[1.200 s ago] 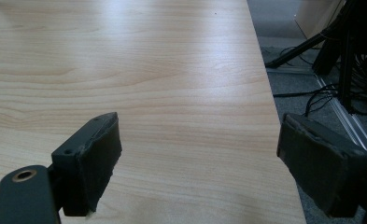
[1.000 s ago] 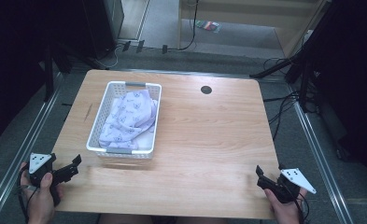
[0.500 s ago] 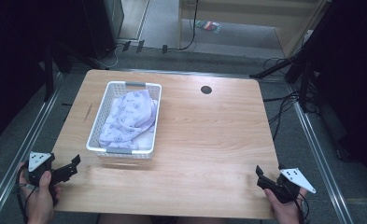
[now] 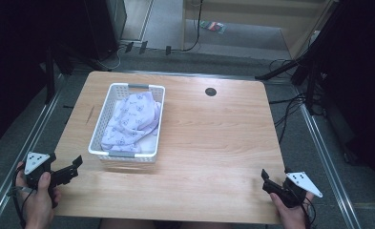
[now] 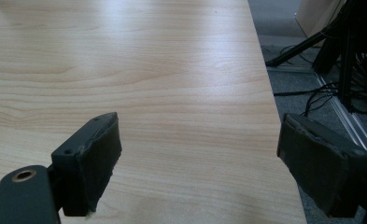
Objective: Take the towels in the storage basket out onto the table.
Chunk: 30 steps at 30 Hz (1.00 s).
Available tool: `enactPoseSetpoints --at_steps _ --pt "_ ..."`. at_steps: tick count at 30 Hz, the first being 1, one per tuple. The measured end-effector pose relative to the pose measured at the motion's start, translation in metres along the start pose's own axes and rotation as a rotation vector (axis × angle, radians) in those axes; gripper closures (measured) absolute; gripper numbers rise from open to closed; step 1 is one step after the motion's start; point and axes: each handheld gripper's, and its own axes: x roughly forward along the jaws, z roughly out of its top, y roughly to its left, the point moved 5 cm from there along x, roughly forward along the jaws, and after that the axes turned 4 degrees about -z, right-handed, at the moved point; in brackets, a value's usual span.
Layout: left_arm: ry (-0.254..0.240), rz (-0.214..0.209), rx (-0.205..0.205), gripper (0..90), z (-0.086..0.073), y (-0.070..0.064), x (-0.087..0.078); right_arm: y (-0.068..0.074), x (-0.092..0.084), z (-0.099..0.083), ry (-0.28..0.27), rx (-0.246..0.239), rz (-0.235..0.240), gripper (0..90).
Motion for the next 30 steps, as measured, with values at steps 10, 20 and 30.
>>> enactPoseSetpoints --at_steps 10,20,30 --pt "0.036 -0.052 0.008 7.9 0.025 -0.017 -0.003 0.000 0.000 0.000 0.000 0.003 -0.002 14.0" --pt "0.069 -0.046 0.055 7.9 0.047 -0.028 0.001 0.000 0.000 0.000 -0.001 0.006 -0.001 14.0" --pt "0.094 -0.083 0.073 7.9 0.066 -0.046 0.013 -0.001 0.000 0.000 0.000 0.007 -0.002 14.0"
